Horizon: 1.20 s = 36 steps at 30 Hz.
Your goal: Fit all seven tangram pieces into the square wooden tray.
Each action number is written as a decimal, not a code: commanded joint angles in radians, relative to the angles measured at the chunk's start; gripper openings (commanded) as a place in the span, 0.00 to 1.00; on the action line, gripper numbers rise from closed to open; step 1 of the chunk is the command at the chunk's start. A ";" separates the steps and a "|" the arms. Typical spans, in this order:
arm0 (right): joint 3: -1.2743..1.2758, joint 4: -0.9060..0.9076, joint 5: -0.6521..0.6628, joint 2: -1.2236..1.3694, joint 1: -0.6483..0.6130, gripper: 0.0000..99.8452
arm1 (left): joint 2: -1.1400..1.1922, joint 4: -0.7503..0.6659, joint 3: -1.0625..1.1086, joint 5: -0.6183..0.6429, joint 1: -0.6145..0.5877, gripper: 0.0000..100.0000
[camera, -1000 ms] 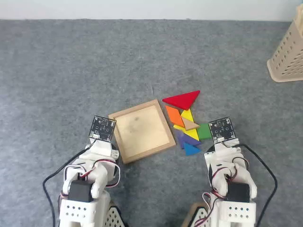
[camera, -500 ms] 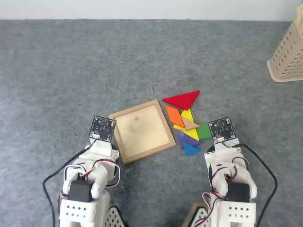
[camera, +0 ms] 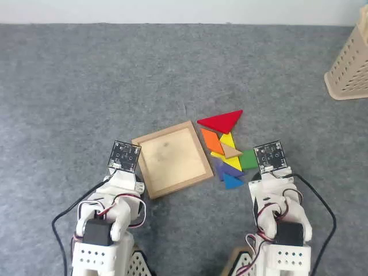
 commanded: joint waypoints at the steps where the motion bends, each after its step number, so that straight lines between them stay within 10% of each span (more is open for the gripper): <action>1: 0.015 -0.047 -0.009 -0.021 -0.022 0.01 | -0.021 0.006 -0.019 0.006 0.002 0.01; 21: -0.477 0.019 -0.008 0.343 0.124 0.01 | -0.021 0.006 -0.019 0.006 0.000 0.01; 36: -1.243 0.015 -0.235 1.584 -0.332 0.15 | -0.021 0.006 -0.019 0.006 0.000 0.01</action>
